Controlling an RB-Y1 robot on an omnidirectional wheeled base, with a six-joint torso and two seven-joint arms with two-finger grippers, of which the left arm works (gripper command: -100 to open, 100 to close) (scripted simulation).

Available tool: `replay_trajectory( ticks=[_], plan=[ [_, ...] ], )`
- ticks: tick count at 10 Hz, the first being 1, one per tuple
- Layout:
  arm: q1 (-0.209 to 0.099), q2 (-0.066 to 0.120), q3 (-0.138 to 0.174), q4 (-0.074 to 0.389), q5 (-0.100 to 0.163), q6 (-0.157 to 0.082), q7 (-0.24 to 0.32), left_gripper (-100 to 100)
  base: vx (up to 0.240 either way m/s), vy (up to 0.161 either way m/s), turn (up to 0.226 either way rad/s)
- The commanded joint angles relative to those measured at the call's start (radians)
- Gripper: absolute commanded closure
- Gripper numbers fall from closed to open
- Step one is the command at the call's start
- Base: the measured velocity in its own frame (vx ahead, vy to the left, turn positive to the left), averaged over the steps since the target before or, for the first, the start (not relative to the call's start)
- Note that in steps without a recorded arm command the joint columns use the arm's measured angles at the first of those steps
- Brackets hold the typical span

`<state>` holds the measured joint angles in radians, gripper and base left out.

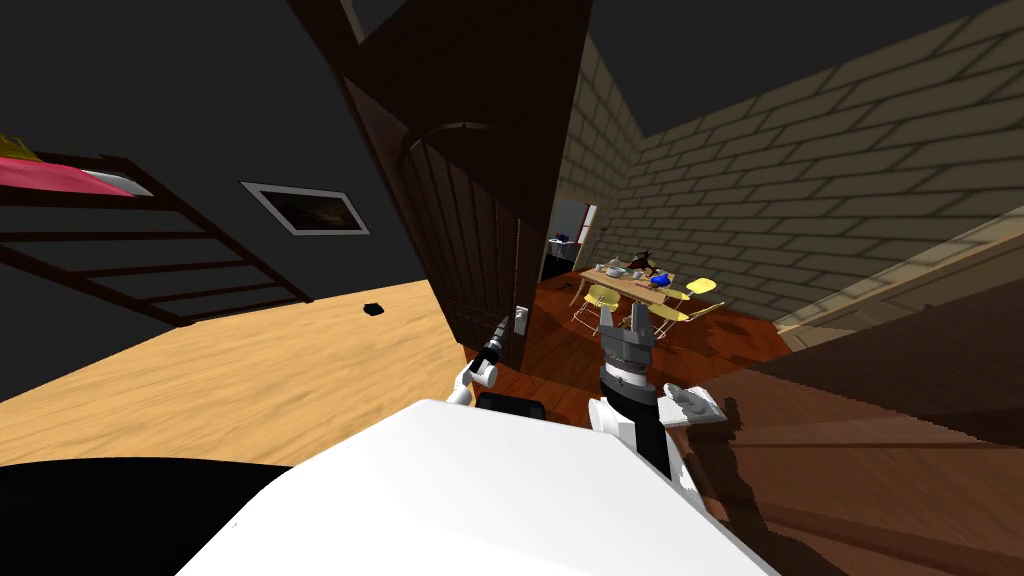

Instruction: Push the door open

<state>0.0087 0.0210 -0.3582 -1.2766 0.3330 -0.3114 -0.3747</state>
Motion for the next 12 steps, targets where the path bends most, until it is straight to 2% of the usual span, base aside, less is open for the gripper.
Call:
replay_trajectory(
  ticks=[1,2,3,4,5,6,11,12],
  plan=[
    [-0.005,-0.010,0.003,0.008,-0.002,-0.006,0.000,-100,0.180,-0.091,-0.014],
    [-0.008,-0.024,0.005,0.012,-0.003,-0.009,0.000,-100,0.174,-0.102,-0.020],
    [-0.010,-0.049,0.008,0.016,-0.004,-0.012,0.000,-100,0.146,-0.128,-0.025],
    [-0.012,-0.063,0.009,0.018,-0.004,-0.013,0.000,-100,0.104,-0.126,-0.006],
    [-0.014,-0.052,0.008,0.022,-0.003,-0.015,0.002,-100,0.042,-0.056,0.005],
    [-0.014,-0.052,0.008,0.022,-0.003,-0.015,0.002,100,0.000,0.000,0.000],
    [-0.014,-0.052,0.008,0.022,-0.003,-0.015,0.002,100,-0.009,0.009,-0.006],
    [-0.040,-0.036,0.013,0.054,0.000,-0.019,0.007,100,0.059,-0.003,0.074]
  ],
)
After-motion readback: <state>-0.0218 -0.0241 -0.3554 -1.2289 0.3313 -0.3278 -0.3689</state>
